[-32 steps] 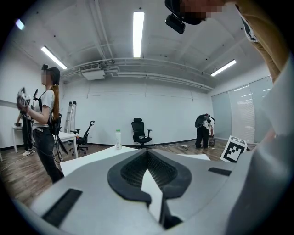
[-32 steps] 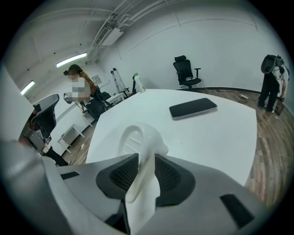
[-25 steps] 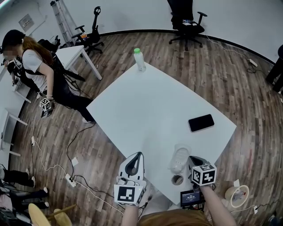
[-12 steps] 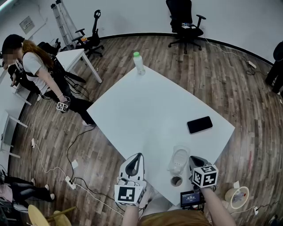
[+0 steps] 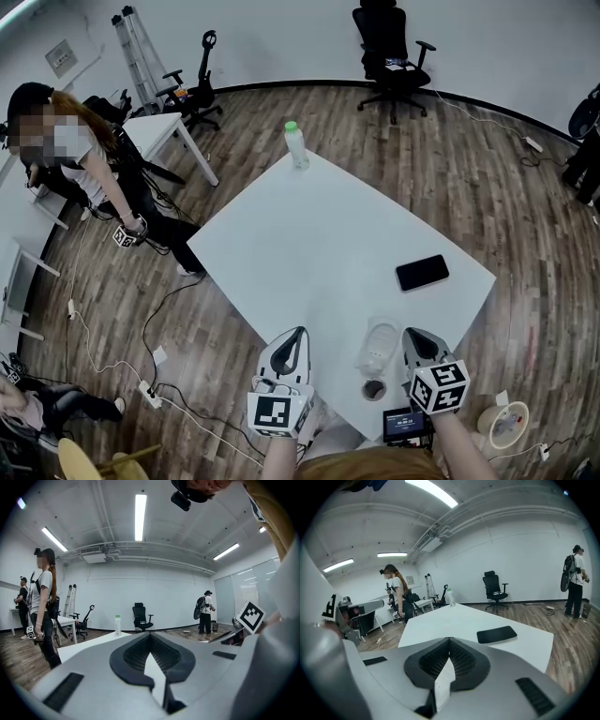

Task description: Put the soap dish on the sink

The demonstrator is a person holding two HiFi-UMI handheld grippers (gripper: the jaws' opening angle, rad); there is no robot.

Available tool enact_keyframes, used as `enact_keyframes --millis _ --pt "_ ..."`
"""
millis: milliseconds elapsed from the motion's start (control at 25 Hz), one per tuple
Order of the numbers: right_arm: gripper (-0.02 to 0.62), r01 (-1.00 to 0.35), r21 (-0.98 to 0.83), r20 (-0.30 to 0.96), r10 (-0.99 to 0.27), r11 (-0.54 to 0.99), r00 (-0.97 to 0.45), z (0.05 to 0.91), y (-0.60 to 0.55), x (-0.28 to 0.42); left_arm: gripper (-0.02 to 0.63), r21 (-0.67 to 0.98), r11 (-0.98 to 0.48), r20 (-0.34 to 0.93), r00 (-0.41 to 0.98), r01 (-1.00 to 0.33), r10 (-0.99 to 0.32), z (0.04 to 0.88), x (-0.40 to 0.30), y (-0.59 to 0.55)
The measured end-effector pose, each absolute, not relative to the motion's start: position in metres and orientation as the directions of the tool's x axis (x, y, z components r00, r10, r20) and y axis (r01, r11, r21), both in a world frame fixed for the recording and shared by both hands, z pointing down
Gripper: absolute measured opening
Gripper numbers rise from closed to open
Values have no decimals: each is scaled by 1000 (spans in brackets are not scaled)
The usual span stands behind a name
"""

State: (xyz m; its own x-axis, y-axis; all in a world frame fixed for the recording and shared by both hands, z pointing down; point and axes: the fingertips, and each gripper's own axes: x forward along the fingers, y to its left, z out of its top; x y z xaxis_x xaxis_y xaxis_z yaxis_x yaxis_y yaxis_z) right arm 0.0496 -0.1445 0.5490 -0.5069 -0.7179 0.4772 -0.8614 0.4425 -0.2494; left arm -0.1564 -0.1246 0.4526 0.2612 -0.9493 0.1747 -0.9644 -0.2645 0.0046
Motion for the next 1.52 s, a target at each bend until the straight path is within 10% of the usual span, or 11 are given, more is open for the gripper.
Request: enact_keyframes --millis 1520 --pt "8 -876 -80 -45 -879 476 -474 330 -133 65 6 -12 -306 -3 306 -952 -952 361 -136 -123"
